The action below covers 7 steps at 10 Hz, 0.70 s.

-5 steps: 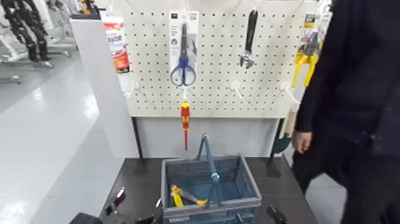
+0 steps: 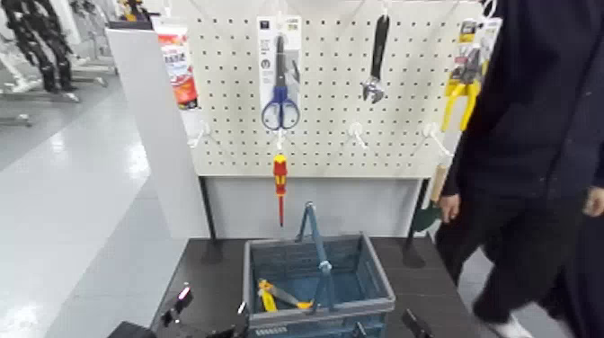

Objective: Put the blue scissors into the crate.

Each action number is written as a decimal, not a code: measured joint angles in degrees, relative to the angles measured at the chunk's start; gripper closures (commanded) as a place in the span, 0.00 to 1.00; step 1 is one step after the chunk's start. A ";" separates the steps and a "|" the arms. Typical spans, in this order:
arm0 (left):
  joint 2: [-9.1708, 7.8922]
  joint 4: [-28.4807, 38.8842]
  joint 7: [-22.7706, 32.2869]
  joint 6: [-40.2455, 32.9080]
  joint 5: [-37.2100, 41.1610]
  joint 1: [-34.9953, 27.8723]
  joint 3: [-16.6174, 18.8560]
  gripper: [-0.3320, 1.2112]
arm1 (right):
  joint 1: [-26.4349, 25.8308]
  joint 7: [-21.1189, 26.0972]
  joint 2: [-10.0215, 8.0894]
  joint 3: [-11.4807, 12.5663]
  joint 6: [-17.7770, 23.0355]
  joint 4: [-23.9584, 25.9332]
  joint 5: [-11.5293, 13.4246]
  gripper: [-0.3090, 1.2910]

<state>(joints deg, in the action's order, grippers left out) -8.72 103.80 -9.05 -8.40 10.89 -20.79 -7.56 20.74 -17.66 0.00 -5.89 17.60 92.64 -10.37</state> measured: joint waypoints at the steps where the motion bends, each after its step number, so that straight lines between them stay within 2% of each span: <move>1: 0.01 0.00 -0.01 0.03 0.00 0.09 0.00 0.29 | 0.00 0.00 0.00 0.00 -0.02 -0.01 -0.02 0.30; 2: -0.01 0.00 -0.27 0.15 0.06 0.41 0.05 0.29 | 0.00 0.00 0.00 0.00 -0.02 -0.01 -0.07 0.30; 4: -0.08 0.25 -4.59 2.19 0.79 2.61 0.96 0.29 | 0.00 0.00 0.00 0.00 -0.02 -0.01 -0.09 0.30; 7: -0.25 1.38 -9.33 8.52 2.83 7.23 2.30 0.29 | 0.03 0.00 0.00 -0.03 -0.02 0.00 -0.12 0.30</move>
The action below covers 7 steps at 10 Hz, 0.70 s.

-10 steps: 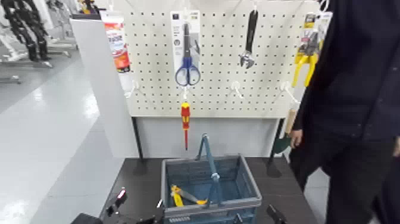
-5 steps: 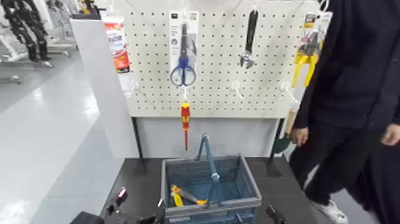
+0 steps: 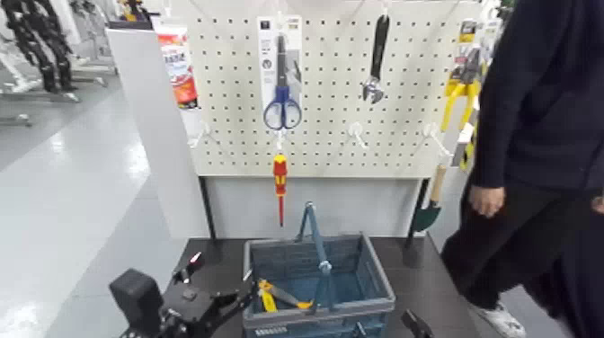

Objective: Put the blue scissors into the crate.

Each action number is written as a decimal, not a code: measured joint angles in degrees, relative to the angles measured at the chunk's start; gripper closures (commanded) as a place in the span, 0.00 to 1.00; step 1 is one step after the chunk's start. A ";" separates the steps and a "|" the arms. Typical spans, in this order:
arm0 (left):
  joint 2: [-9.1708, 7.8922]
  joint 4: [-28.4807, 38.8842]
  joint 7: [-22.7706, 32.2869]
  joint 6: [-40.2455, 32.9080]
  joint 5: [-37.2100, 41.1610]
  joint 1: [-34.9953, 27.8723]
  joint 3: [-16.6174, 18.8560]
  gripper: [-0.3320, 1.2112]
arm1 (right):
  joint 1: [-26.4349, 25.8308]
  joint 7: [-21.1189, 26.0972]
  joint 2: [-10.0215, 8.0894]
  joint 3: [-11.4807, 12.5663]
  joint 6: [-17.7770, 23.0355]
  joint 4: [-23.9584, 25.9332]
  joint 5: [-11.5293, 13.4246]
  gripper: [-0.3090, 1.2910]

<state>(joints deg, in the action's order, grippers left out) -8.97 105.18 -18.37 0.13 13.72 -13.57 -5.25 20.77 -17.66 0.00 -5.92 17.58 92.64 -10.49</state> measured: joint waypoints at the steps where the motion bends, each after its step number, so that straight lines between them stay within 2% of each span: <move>1: 0.03 0.46 -1.91 2.11 0.28 1.74 0.71 0.29 | -0.01 0.00 0.00 -0.04 0.00 0.00 -0.04 0.30; 5: 0.35 0.32 -10.50 8.52 2.20 10.14 3.98 0.29 | -0.15 0.00 0.00 -0.33 -0.01 -0.07 -0.05 0.30; 7: 0.30 -0.92 -12.49 9.52 3.17 13.85 4.98 0.29 | -0.21 0.00 0.00 -0.50 -0.07 -0.14 -0.07 0.30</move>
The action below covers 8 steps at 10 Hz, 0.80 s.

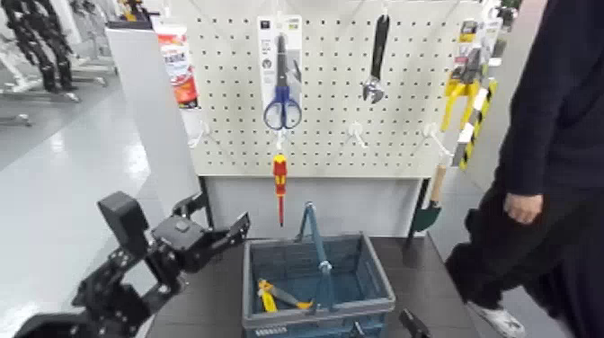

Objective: Put the blue scissors into the crate.

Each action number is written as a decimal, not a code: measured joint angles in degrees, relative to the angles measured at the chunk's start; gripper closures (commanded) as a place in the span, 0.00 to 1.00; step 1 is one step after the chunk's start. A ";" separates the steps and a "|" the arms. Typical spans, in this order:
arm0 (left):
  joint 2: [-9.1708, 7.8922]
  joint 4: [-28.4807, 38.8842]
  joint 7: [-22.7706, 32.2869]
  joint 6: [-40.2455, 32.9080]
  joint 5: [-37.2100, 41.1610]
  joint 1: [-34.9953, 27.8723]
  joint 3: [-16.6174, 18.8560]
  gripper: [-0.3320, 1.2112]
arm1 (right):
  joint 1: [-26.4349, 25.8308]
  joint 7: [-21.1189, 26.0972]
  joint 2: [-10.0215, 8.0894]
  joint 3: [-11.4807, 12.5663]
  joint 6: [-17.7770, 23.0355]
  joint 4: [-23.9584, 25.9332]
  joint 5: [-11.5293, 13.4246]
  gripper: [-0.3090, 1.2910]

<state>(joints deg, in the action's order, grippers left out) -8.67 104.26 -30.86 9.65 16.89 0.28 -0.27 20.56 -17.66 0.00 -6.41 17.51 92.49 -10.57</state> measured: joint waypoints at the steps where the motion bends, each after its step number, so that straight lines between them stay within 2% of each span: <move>1: 0.01 -1.16 -1.79 0.40 0.56 2.19 0.38 0.29 | -0.05 0.00 0.00 -0.10 -0.01 -0.02 -0.05 0.30; 4: -0.01 -4.90 -5.43 1.19 2.80 8.53 0.91 0.29 | -0.23 0.00 0.00 -0.43 -0.02 -0.04 -0.22 0.30; 8: -1.56 -10.66 -8.36 1.07 4.43 18.01 -1.91 0.29 | -0.57 -0.07 0.00 -0.82 0.01 -0.25 -0.82 0.30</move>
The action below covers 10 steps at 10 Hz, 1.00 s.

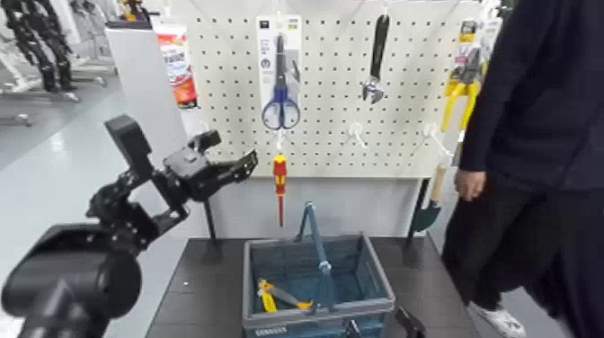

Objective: Put the blue scissors into the crate.

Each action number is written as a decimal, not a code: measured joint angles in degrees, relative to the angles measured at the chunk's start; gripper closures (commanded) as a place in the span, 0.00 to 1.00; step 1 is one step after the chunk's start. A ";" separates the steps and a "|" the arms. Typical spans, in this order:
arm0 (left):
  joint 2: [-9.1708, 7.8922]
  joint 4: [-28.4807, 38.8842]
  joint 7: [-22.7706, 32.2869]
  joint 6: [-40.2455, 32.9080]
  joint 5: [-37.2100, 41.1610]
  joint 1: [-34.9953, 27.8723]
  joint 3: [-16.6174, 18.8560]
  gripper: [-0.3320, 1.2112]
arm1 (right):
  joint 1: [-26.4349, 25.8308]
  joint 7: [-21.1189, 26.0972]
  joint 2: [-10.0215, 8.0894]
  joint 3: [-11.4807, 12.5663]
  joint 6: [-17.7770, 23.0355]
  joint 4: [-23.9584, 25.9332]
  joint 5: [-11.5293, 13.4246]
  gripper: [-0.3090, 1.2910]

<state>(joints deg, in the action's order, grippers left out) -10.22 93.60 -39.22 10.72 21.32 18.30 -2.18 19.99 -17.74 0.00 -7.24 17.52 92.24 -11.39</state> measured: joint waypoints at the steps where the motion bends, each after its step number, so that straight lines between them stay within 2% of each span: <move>1: -0.12 -1.15 -0.67 -0.20 -0.09 1.82 -0.46 0.29 | -0.08 -0.02 0.00 -0.05 0.04 -0.04 -0.15 0.30; 5: 0.23 -9.29 -5.27 -2.37 -1.02 10.46 -2.36 0.30 | -0.38 -0.71 0.00 -0.12 0.15 -0.10 -0.64 0.30; 10: -0.52 -18.90 -7.44 -6.56 -1.09 19.98 -6.44 0.34 | -0.68 -1.20 0.00 -0.38 0.01 -0.22 -0.92 0.30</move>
<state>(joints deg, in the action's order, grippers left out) -10.75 74.69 -46.66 4.16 20.23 38.28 -8.62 19.31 -18.94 0.00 -7.62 17.53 92.02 -12.31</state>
